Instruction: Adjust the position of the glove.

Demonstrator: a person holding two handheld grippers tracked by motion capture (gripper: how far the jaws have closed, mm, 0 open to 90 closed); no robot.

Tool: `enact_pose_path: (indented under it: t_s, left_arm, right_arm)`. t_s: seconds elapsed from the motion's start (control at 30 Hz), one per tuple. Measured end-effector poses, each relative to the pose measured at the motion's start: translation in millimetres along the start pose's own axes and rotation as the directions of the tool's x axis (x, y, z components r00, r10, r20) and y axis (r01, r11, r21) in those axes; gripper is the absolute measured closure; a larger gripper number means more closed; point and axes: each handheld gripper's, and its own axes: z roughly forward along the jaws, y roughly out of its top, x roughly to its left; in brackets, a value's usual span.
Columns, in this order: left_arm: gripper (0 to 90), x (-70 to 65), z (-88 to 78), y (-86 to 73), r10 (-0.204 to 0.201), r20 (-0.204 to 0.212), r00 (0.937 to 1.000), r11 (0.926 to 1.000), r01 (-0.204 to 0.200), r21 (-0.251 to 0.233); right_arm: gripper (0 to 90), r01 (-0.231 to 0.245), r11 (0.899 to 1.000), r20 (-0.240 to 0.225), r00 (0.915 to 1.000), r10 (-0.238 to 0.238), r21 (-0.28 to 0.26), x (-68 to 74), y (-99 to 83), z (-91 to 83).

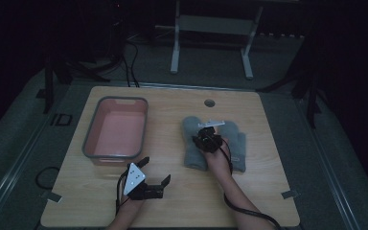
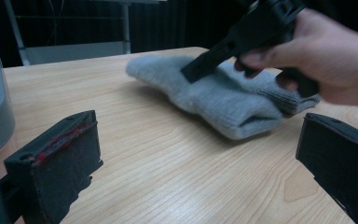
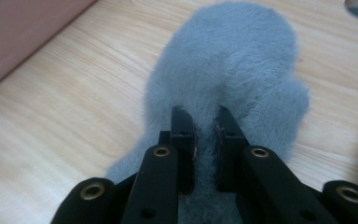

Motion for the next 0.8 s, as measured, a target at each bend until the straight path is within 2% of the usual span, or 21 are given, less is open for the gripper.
enact_pose_path:
  t_s: [0.2, 0.3, 0.37, 0.53, 0.67, 0.73, 0.8]
  left_arm:
    - [0.0, 0.1, 0.3, 0.1, -0.001, -0.002, 1.0000, 1.0000, 0.001, 0.000]
    - [0.0, 0.1, 0.2, 0.0, -0.003, -0.004, 1.0000, 1.0000, 0.003, 0.000]
    - [0.1, 0.2, 0.2, 0.0, -0.003, -0.003, 1.0000, 1.0000, 0.003, 0.000]
    - [0.0, 0.4, 0.0, -0.1, -0.005, -0.003, 1.0000, 1.0000, 0.005, -0.001]
    - [0.1, 0.0, 0.0, 0.0, 0.000, -0.003, 1.0000, 1.0000, 0.000, 0.001]
    - [0.1, 0.0, -0.1, 0.0, 0.000, -0.002, 1.0000, 1.0000, 0.000, 0.001]
    - [0.1, 0.0, -0.2, 0.0, 0.001, -0.002, 1.0000, 1.0000, -0.001, 0.001]
  right_arm:
    - [81.3, -0.001, 1.000, -0.014, 0.9999, 0.001, -0.015, 7.6, -0.7, -27.8]
    - [80.8, 0.003, 1.000, -0.030, 0.9995, -0.003, -0.017, 13.3, -8.5, -33.5]
    - [80.4, 0.012, 1.000, -0.032, 0.9994, -0.013, -0.004, 17.2, -14.9, -31.8]
    - [79.5, -0.020, 0.999, -0.027, 0.9994, 0.021, 0.040, 20.9, -32.6, -19.7]
    - [70.3, -0.028, 0.997, -0.029, 0.9991, 0.030, 0.071, 19.1, -41.2, -10.7]
    - [67.7, 0.004, 0.996, -0.045, 0.9990, 0.000, 0.086, 18.8, -42.1, -8.0]
    - [63.7, 0.013, 0.995, -0.055, 0.9985, -0.008, 0.102, 18.2, -42.0, -7.6]
